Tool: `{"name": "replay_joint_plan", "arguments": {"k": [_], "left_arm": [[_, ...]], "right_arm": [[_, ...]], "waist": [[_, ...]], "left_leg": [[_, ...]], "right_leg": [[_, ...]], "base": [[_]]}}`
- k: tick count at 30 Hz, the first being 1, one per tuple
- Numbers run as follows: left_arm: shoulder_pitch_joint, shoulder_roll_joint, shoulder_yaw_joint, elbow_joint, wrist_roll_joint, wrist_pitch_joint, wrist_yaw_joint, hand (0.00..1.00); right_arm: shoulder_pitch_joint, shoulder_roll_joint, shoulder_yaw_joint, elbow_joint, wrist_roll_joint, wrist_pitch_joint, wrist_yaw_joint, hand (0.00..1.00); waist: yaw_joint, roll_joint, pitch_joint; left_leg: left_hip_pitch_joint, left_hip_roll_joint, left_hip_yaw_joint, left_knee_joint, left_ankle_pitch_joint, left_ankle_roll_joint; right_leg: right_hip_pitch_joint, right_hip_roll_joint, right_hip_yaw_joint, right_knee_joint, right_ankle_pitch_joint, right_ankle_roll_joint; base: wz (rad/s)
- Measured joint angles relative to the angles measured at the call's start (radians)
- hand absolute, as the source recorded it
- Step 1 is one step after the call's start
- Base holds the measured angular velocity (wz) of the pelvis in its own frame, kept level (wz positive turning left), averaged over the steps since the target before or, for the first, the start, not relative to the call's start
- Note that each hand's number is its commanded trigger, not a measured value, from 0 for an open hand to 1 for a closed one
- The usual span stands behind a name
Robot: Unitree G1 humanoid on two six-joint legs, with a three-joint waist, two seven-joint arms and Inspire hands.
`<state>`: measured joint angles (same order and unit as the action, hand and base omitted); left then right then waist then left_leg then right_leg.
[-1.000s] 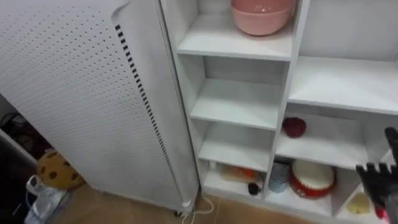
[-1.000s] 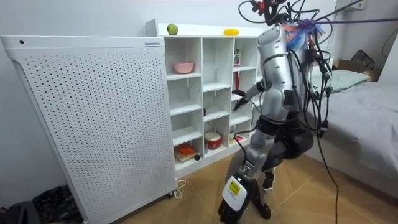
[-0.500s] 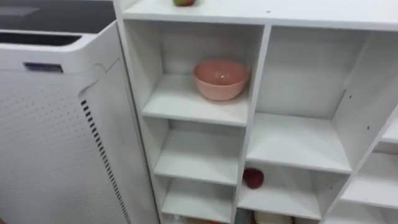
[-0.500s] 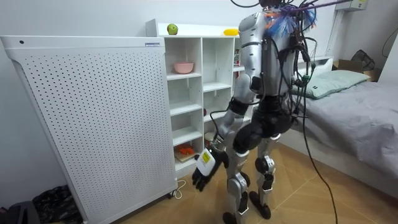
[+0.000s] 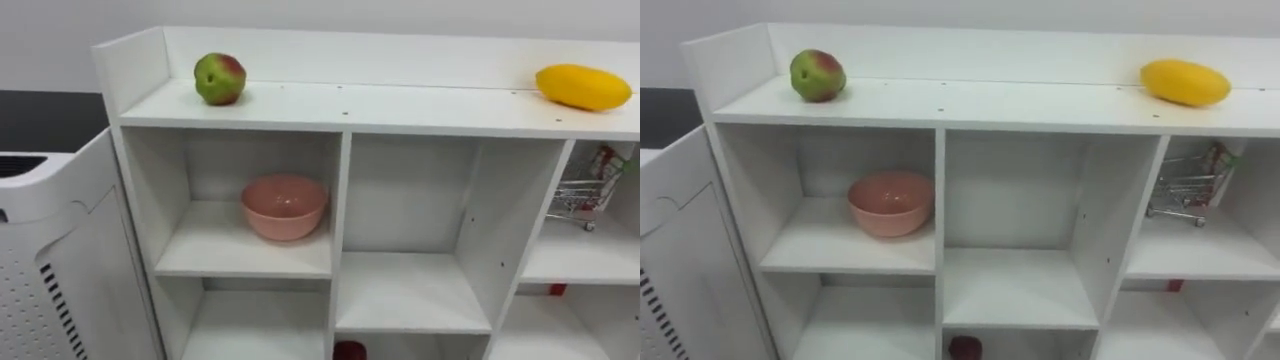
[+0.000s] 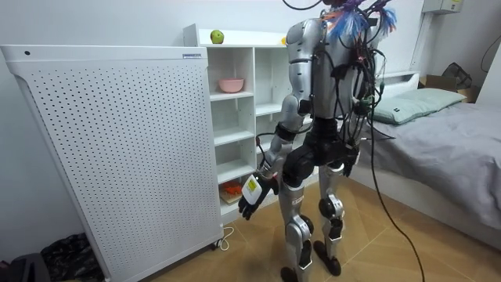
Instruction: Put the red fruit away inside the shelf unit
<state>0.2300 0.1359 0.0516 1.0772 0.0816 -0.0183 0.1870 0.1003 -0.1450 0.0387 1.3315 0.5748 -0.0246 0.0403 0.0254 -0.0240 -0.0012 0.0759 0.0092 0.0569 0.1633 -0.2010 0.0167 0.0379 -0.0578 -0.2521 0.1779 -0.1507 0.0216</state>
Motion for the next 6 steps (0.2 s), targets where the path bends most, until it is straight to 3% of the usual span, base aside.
{"name": "replay_joint_plan", "arguments": {"k": [6], "left_arm": [[0.003, -0.005, 0.024, 0.002, 0.0, 0.041, -0.001, 0.0]], "right_arm": [[-0.013, -0.004, -0.001, 0.0, -0.195, 0.015, -0.006, 0.0]], "waist": [[0.002, -0.008, 0.0043]], "left_leg": [[0.029, 0.004, 0.012, -0.012, -0.001, -0.001]], "right_leg": [[0.019, 0.01, 0.03, -0.009, 0.002, 0.0]], "base": [[-0.07]]}}
